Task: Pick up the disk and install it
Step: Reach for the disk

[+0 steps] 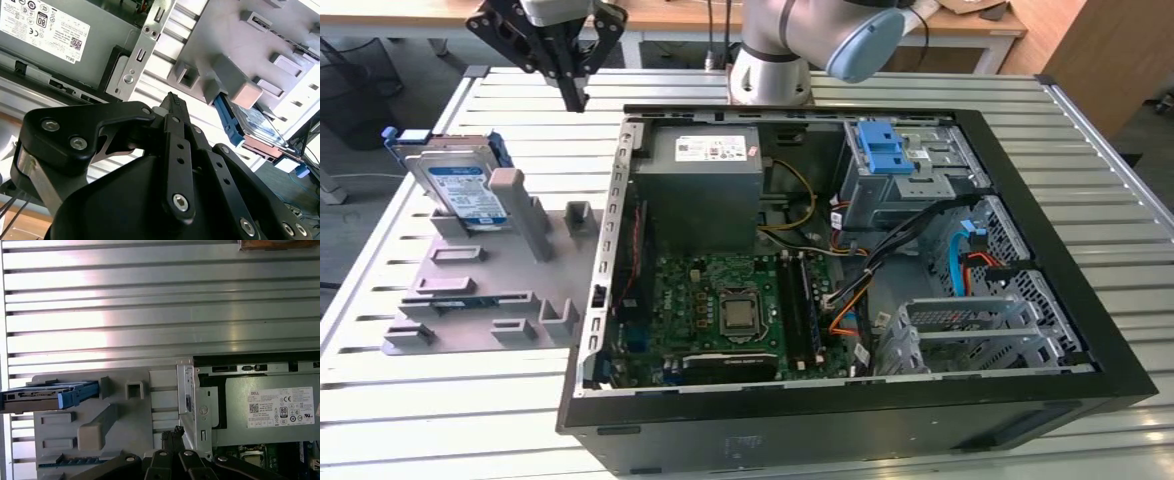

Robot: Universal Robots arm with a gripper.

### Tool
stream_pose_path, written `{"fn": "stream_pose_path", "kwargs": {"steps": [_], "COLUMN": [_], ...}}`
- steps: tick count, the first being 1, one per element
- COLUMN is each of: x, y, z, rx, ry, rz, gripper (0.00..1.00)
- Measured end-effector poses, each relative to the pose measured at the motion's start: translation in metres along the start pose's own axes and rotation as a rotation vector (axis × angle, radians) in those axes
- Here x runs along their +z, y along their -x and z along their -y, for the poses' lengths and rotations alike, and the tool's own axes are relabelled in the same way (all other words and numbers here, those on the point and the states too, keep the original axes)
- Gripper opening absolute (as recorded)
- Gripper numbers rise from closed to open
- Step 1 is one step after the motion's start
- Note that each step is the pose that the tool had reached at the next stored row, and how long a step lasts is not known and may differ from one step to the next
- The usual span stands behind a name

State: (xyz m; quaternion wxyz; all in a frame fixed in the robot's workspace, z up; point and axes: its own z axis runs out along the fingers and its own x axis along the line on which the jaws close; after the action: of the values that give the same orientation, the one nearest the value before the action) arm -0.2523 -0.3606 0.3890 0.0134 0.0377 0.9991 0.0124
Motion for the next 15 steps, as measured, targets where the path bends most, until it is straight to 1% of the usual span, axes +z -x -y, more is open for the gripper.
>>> {"fn": "stream_pose_path", "kwargs": {"steps": [15], "x": [0.0002], "y": [-0.0184], "z": [-0.0001], "rx": [0.000], "ry": [0.0000], "rz": [0.0000], "gripper": [0.11]}}
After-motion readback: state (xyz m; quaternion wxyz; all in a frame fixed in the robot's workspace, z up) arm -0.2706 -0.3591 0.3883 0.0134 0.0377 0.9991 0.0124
